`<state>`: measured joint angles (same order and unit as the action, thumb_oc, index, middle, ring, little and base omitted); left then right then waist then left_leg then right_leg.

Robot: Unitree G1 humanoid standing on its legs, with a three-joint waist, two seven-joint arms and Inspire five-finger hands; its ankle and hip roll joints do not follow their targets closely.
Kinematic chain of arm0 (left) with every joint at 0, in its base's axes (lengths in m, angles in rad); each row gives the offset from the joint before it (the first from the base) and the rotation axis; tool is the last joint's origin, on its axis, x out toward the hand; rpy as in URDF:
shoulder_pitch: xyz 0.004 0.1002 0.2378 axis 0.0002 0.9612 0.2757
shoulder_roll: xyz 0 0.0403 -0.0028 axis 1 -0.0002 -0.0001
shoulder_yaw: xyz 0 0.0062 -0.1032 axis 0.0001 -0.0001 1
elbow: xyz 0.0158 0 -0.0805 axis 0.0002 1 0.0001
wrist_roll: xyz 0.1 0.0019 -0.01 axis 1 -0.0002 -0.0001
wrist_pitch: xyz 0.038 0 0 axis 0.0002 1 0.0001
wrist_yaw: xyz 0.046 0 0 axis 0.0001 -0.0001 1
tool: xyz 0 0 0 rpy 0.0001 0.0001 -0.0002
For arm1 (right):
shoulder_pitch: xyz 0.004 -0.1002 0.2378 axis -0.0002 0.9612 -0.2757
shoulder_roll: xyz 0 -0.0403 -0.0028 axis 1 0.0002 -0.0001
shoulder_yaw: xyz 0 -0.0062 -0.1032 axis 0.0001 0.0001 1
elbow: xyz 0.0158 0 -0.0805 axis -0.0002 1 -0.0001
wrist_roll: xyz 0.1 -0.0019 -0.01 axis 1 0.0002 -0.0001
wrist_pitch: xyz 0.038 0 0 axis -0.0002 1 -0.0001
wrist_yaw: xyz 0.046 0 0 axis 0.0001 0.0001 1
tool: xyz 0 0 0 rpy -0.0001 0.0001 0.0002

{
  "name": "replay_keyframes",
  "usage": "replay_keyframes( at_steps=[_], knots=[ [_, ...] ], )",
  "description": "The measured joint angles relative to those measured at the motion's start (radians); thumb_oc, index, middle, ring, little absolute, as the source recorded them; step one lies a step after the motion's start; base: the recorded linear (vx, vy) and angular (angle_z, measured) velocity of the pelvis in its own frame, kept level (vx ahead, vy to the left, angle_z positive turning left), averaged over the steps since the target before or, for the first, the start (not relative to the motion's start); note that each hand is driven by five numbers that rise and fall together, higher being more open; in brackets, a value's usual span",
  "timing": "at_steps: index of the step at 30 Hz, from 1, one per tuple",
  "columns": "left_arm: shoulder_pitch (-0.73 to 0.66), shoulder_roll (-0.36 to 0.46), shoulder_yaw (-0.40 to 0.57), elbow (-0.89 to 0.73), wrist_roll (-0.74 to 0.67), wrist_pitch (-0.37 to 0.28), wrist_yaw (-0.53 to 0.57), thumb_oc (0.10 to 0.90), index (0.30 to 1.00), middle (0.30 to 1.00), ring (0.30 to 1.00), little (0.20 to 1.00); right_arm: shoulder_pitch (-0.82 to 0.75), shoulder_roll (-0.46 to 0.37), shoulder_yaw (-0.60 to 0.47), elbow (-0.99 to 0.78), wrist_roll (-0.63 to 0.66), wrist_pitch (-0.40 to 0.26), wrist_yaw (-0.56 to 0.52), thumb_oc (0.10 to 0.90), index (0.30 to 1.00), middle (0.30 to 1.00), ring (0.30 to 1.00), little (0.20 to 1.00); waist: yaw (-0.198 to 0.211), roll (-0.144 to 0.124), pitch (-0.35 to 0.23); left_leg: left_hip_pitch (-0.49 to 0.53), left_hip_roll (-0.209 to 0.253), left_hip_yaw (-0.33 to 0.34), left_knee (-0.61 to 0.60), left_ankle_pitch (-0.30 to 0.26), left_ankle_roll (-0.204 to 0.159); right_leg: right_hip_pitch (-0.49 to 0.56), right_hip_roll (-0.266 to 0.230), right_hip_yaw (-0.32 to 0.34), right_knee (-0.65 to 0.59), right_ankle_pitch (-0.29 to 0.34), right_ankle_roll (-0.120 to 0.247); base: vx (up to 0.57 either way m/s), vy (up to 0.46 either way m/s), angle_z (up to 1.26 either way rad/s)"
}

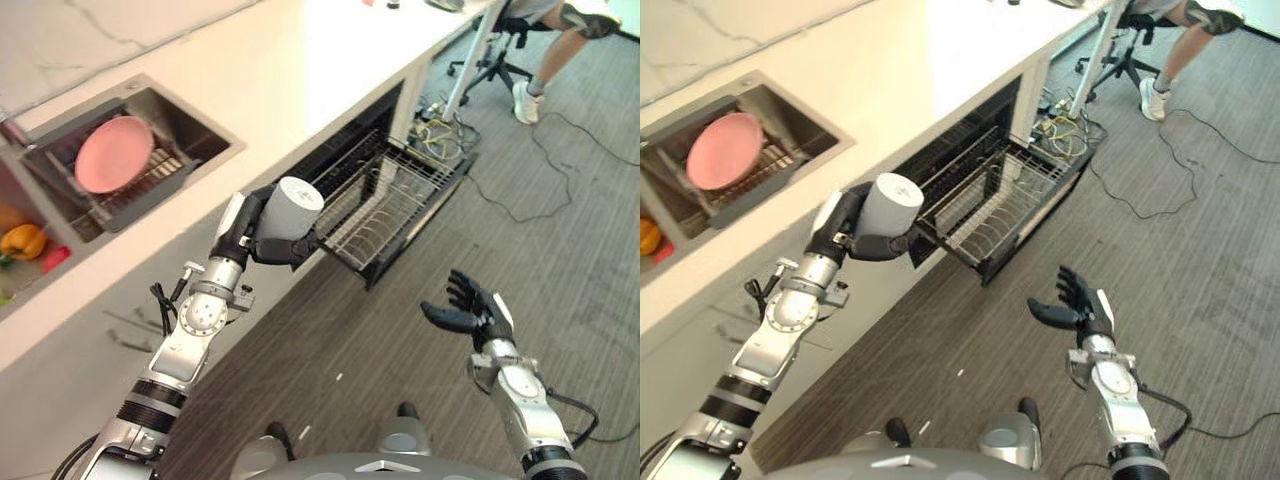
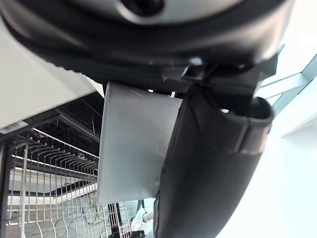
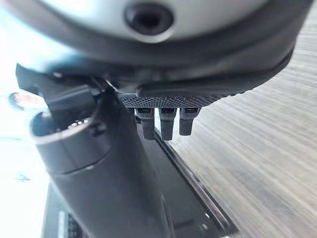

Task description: Place the dishes in the dishwasher.

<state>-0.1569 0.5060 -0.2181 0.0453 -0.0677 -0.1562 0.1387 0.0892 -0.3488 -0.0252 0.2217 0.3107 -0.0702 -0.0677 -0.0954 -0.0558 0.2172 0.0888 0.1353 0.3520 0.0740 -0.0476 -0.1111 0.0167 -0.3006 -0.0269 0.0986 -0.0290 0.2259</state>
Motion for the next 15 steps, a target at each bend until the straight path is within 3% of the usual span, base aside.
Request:
replay_keyframes(
  at_steps=[1,2,3,4,5,6,7,8,9,10,11,12,14,15],
  knots=[
    [0.005,-0.006,0.003,0.001,0.0,-0.006,0.008,0.4,0.3,0.3,0.3,0.3,-0.01,-0.012,0.0,-0.02,0.0,-0.011,0.002,0.8,0.9,0.9,0.9,0.9,0.004,0.005,0.0,0.001,0.02,-0.008,0.002,0.004,-0.001,0.002,0.018,0.002,-0.014,-0.008,-0.013,0.09,-0.438,-0.4],
    [0.019,-0.041,0.016,0.012,0.001,-0.011,0.007,0.4,0.3,0.3,0.3,0.3,-0.022,-0.038,0.006,-0.057,0.003,-0.004,0.006,0.8,0.9,0.9,0.9,0.9,-0.014,0.031,-0.005,-0.002,0.06,-0.019,-0.001,0.033,-0.039,0.005,0.064,-0.008,-0.011,-0.011,-0.028,0.07,-0.421,-0.22],
    [0.026,-0.077,0.017,0.018,0.0,-0.012,0.011,0.4,0.3,0.3,0.3,0.3,0.0,-0.073,0.009,-0.135,0.004,0.005,0.003,0.8,0.9,0.9,0.9,0.9,-0.019,0.041,-0.009,0.004,0.091,-0.014,-0.002,0.039,-0.043,0.004,0.092,-0.011,-0.007,-0.015,-0.051,0.04,-0.363,-0.06],
    [0.027,-0.09,0.005,0.023,0.0,-0.015,0.013,0.4,0.3,0.3,0.3,0.3,0.0,-0.091,-0.004,-0.191,0.006,-0.028,0.023,0.8,0.9,0.9,0.9,0.9,-0.018,0.04,-0.009,-0.007,0.122,-0.027,0.017,0.064,-0.036,0.013,0.131,-0.02,-0.004,-0.025,-0.072,-0.01,-0.495,0.31],
    [-0.004,-0.132,-0.011,0.073,-0.001,-0.02,0.019,0.4,0.3,0.3,0.3,0.3,0.005,-0.089,-0.029,-0.287,0.025,-0.034,0.024,0.8,0.9,0.9,0.9,0.9,-0.021,0.016,-0.007,-0.103,0.165,-0.083,0.183,0.097,-0.02,0.017,0.152,-0.061,0.025,-0.05,-0.118,-0.04,-0.237,0.35],
    [-0.004,-0.132,-0.011,0.073,-0.001,-0.02,0.019,0.4,0.3,0.3,0.3,0.3,0.005,-0.089,-0.029,-0.287,0.025,-0.034,0.024,0.8,0.9,0.9,0.9,0.9,-0.021,0.016,-0.007,-0.103,0.165,-0.083,0.183,0.097,-0.02,0.017,0.152,-0.061,0.025,-0.05,-0.118,0.04,-0.166,0.51],
    [0.007,-0.138,-0.022,0.081,-0.001,-0.02,0.029,0.4,0.3,0.3,0.3,0.3,-0.031,-0.082,-0.006,-0.368,0.071,-0.075,0.043,0.8,0.9,0.9,0.9,0.9,-0.004,-0.013,-0.009,-0.171,0.136,-0.259,0.248,0.156,-0.029,0.05,0.146,-0.083,-0.007,-0.041,-0.15,0.09,-0.032,0.13],
    [0.007,-0.138,-0.022,0.081,-0.001,-0.02,0.029,0.4,0.3,0.3,0.3,0.3,-0.031,-0.082,-0.006,-0.368,0.071,-0.075,0.043,0.8,0.9,0.9,0.9,0.9,-0.004,-0.013,-0.009,-0.171,0.136,-0.259,0.248,0.156,-0.029,0.05,0.146,-0.083,-0.007,-0.041,-0.15,0.13,-0.031,0.32],
    [0.006,-0.138,-0.025,0.078,-0.001,-0.02,0.03,0.4,0.3,0.3,0.3,0.3,-0.047,-0.079,0.008,-0.411,0.093,-0.097,0.051,0.8,0.9,0.9,0.9,0.9,0.001,-0.013,-0.01,-0.183,0.089,-0.32,0.196,0.108,-0.066,0.071,0.139,-0.101,-0.043,-0.026,-0.159,0.07,0.02,0.35],
    [0.006,-0.137,-0.027,0.076,-0.001,-0.021,0.033,0.4,0.3,0.3,0.3,0.3,-0.067,-0.068,0.026,-0.428,0.131,-0.122,0.065,0.8,0.9,0.9,0.9,0.9,0.006,-0.003,-0.016,-0.177,0.069,-0.294,0.083,0.106,-0.062,0.086,0.14,-0.121,-0.071,-0.016,-0.167,0.12,0.03,0.54],
    [0.004,-0.137,-0.039,0.075,-0.001,-0.023,0.042,0.4,0.3,0.3,0.3,0.3,-0.088,-0.053,0.05,-0.426,0.173,-0.131,0.068,0.8,0.9,0.9,0.9,0.9,0.004,0.015,-0.026,-0.165,0.065,-0.223,-0.014,0.126,-0.037,0.1,0.158,-0.14,-0.099,-0.007,-0.172,0.12,0.039,0.3],
    [0.005,-0.137,-0.043,0.075,0.001,-0.028,0.048,0.4,0.3,0.3,0.3,0.3,-0.105,-0.04,0.076,-0.421,0.209,-0.13,0.068,0.8,0.9,0.9,0.9,0.9,0.018,0.039,-0.036,-0.149,0.059,-0.207,-0.085,0.139,-0.02,0.102,0.175,-0.137,-0.107,-0.004,-0.175,0.14,0.049,-0.1],
    [0.008,-0.137,-0.044,0.075,0.002,-0.029,0.059,0.4,0.3,0.3,0.3,0.3,-0.109,-0.03,0.165,-0.418,0.278,-0.129,0.089,0.8,0.9,0.9,0.9,0.9,0.045,0.07,-0.05,-0.089,0.003,-0.275,-0.159,0.153,-0.003,0.114,0.197,-0.11,-0.121,-0.005,-0.173,0.16,0.07,-0.35],
    [0.007,-0.143,-0.052,0.075,0.002,-0.029,0.06,0.4,0.3,0.3,0.3,0.3,-0.095,-0.032,0.188,-0.416,0.289,-0.129,0.1,0.8,0.9,0.9,0.9,0.9,0.033,0.082,-0.057,-0.065,-0.018,-0.283,-0.159,0.168,0.019,0.134,0.206,-0.117,-0.129,-0.011,-0.164,0.12,0.05,-0.06]
  ],
)
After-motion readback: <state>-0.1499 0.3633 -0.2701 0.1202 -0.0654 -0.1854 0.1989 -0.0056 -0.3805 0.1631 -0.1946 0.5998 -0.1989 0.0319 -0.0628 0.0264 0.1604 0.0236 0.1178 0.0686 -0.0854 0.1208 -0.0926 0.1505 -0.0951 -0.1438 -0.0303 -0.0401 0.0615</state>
